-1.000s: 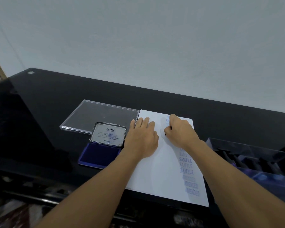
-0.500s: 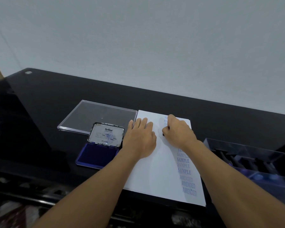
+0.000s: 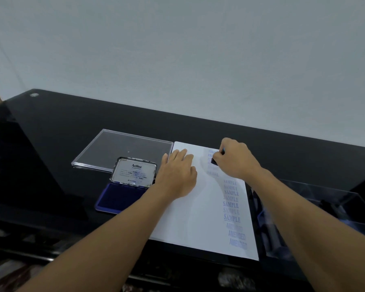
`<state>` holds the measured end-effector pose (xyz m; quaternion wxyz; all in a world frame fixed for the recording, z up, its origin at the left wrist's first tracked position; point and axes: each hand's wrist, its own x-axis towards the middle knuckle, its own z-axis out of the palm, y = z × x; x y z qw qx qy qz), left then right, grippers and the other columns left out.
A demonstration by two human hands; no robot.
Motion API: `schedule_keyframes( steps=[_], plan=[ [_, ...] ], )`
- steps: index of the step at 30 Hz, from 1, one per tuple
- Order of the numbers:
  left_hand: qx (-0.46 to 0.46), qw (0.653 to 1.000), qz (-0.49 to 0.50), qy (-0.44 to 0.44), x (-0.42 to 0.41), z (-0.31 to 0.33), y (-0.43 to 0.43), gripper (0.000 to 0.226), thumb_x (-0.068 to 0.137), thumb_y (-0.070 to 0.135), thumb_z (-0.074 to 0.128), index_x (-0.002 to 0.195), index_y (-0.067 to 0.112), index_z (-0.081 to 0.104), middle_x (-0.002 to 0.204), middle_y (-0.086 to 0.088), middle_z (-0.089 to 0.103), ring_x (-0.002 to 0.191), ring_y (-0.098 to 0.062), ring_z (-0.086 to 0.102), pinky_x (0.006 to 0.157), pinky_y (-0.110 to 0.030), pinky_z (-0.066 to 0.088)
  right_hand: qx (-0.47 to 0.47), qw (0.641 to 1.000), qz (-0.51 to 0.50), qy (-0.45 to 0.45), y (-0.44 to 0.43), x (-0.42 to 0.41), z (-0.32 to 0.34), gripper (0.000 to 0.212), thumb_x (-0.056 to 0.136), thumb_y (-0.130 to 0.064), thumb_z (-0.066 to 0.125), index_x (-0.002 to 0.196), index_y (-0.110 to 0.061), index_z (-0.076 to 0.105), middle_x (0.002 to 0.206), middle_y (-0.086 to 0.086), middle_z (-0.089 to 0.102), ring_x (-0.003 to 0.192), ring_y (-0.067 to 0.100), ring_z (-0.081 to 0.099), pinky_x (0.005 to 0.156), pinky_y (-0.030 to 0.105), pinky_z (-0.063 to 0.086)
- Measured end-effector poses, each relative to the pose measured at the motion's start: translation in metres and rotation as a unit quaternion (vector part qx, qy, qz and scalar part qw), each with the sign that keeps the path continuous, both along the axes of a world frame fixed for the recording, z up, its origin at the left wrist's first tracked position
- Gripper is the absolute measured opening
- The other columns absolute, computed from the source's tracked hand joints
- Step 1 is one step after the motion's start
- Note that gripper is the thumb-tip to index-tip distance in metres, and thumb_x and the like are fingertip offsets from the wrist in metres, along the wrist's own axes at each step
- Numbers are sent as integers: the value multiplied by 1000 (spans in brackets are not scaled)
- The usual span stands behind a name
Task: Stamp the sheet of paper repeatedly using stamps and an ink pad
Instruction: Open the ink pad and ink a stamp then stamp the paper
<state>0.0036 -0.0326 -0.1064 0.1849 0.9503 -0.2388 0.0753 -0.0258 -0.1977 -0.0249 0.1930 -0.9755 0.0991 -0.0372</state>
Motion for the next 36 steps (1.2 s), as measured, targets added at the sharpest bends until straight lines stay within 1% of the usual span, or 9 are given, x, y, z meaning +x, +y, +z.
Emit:
schedule_keyframes(
  steps=[5,10,16,21,24,26,29,33,36],
  plan=[
    [-28,999,-4,33,4,6,4,59,83,26,23,130,7,54,135,-6,51,124,-24,40,106,-42,28,4,1000,2,-11,-3,-2,12,16,96,-23,53,84,-15,49,84,9,63,63,19,50,57,34,43],
    [-8,998,-9,62,4,6,5,36,92,17,37,123,8,54,124,-4,52,117,-24,39,112,-49,25,7,1000,-2,-10,-4,-3,14,16,96,-25,54,85,-14,50,82,7,63,64,19,51,58,35,44],
    [-34,998,7,54,-1,10,5,61,85,30,23,134,6,49,134,-8,50,124,-26,41,107,-41,27,0,1000,-6,-4,-5,-6,14,14,95,-25,54,89,-13,52,83,7,63,65,19,53,58,35,44],
    [-57,997,17,58,-3,14,9,59,85,30,23,132,4,49,126,-9,52,116,-25,44,104,-42,34,5,1000,-5,-4,-3,-7,13,13,95,-25,54,89,-13,52,82,8,64,64,18,52,58,35,44],
    [-62,996,15,57,-5,14,16,59,88,30,25,135,3,48,134,-11,51,123,-26,43,107,-41,32,4,1000,0,-6,2,-7,15,13,95,-24,53,90,-13,53,79,4,63,63,17,52,57,34,44],
    [-83,994,17,66,-6,14,20,54,92,27,29,136,2,47,135,-11,51,124,-26,43,111,-42,32,7,1000,6,-8,5,-8,18,13,96,-23,53,91,-12,53,75,-3,60,62,16,52,57,32,43],
    [-115,990,24,74,-5,15,27,41,96,20,36,129,2,50,118,-7,53,110,-22,44,106,-44,36,6,1000,19,-14,14,-8,22,13,97,-23,53,89,-12,53,76,-2,60,62,15,52,58,32,44],
    [-150,985,20,79,-9,24,33,38,100,15,40,135,2,50,140,-10,49,132,-22,38,109,-29,27,-4,999,32,-18,30,-7,25,12,96,-25,54,90,-14,53,81,4,63,66,18,56,61,36,49],
    [-189,980,8,60,-8,35,40,41,100,16,41,138,5,50,148,-7,46,142,-20,33,113,-28,26,1,999,42,-28,45,-7,29,12,94,-25,55,91,-13,54,82,5,62,67,19,55,63,38,51]
  ],
)
